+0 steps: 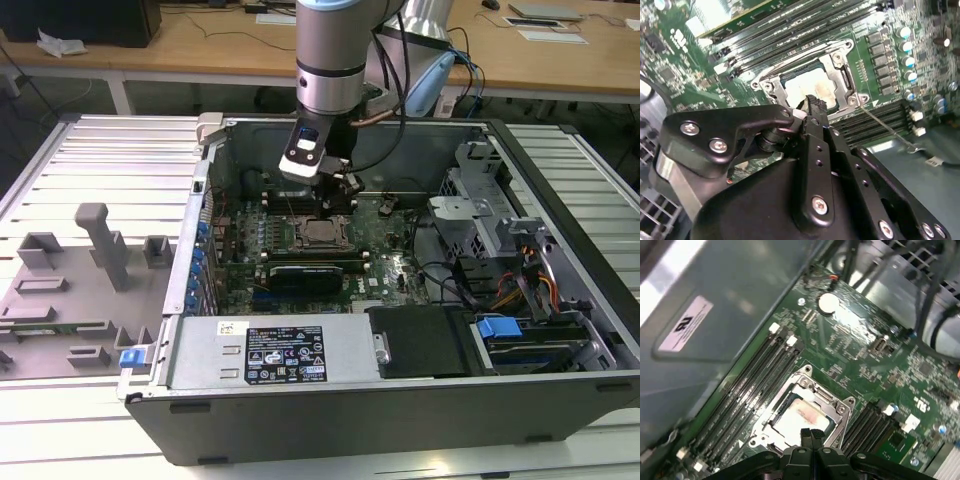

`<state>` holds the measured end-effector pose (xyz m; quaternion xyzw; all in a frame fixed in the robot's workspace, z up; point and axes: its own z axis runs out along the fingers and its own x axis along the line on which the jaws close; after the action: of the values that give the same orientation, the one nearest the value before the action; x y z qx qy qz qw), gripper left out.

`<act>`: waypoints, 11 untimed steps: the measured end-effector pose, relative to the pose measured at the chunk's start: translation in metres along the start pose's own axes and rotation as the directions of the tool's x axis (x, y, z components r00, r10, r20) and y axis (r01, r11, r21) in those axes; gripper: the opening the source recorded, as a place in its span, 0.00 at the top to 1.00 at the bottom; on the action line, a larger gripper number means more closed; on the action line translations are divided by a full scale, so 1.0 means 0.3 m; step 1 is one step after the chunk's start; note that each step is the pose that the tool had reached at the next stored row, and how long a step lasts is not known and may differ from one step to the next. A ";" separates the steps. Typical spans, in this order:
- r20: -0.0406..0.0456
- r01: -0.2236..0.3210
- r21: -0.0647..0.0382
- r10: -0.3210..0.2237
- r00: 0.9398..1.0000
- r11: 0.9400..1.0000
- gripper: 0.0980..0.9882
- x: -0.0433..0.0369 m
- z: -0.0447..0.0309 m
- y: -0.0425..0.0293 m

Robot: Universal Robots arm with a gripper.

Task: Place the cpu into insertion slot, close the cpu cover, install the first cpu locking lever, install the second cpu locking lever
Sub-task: 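Close the cpu cover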

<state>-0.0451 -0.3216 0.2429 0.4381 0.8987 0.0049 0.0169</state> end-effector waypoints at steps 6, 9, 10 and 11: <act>-0.002 0.171 -0.004 -0.171 0.985 0.985 0.99 0.000 0.000 0.000; -0.004 0.246 -0.006 -0.247 0.969 0.969 0.99 0.000 0.000 0.000; -0.004 0.271 -0.007 -0.271 0.963 0.963 0.99 0.000 0.001 0.000; -0.004 0.287 -0.007 -0.287 0.958 0.958 0.99 0.000 0.001 0.000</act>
<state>-0.0451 -0.3217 0.2427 0.3031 0.9528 0.0064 0.0165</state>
